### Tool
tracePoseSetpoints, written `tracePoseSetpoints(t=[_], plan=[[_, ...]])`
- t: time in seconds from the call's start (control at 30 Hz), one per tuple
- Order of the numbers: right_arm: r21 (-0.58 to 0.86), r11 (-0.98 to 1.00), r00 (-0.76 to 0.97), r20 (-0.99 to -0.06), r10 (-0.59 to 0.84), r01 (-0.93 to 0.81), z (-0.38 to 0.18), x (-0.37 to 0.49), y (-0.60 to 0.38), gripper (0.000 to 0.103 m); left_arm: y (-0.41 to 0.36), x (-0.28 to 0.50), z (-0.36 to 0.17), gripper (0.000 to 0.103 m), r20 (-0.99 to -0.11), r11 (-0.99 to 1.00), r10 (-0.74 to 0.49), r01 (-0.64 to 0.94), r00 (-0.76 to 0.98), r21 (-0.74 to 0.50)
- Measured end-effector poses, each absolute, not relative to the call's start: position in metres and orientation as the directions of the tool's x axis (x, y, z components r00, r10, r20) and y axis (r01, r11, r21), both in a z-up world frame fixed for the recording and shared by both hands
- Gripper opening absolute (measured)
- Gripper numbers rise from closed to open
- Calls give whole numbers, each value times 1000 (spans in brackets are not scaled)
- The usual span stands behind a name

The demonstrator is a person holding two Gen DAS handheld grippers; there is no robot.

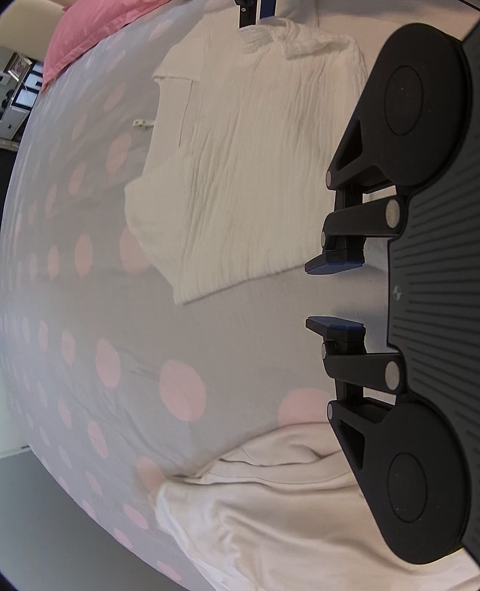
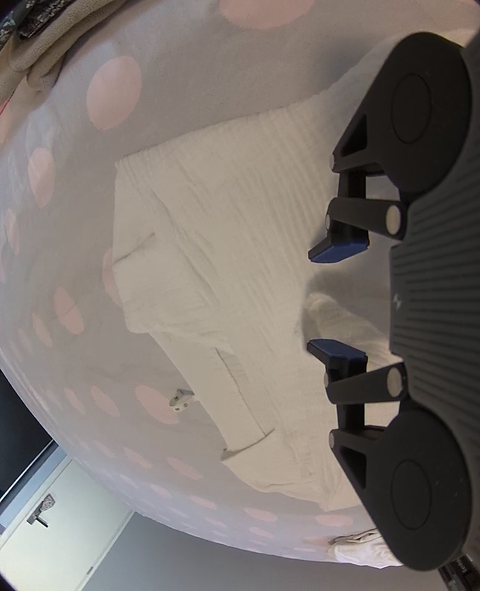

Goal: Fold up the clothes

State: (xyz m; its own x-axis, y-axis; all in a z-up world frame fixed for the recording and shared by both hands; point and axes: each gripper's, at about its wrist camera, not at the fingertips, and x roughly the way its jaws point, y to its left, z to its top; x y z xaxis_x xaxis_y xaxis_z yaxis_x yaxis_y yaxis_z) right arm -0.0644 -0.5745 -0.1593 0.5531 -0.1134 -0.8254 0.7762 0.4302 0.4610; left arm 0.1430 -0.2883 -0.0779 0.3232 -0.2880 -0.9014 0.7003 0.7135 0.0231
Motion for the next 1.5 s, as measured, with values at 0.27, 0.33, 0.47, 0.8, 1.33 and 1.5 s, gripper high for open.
tracePoseSetpoints(t=[0.27, 0.33, 0.47, 0.8, 1.33, 1.5], plan=[[473, 481, 595, -792, -134, 738, -151, -59, -576, 4, -288, 144, -81, 23, -902, 707, -287, 706, 323, 28], [465, 515, 611, -776, -154, 720, -139, -58, -575, 3, -289, 143, -81, 23, -902, 701, -290, 712, 321, 29], [471, 590, 688, -694, -211, 656, -110, -62, -574, 3, -291, 141, -82, 23, -902, 700, -290, 714, 320, 28], [436, 509, 621, -733, -278, 742, -124, -71, -591, 35, -295, 140, -84, 23, -905, 694, -289, 719, 314, 28], [323, 670, 560, -811, -169, 669, -118, -40, -535, 41, -297, 94, -101, 37, -924, 368, -304, 923, 232, 110], [366, 634, 574, -804, -153, 681, -116, -47, -540, 46, -308, 70, -119, 38, -899, 287, -281, 923, 336, 255]])
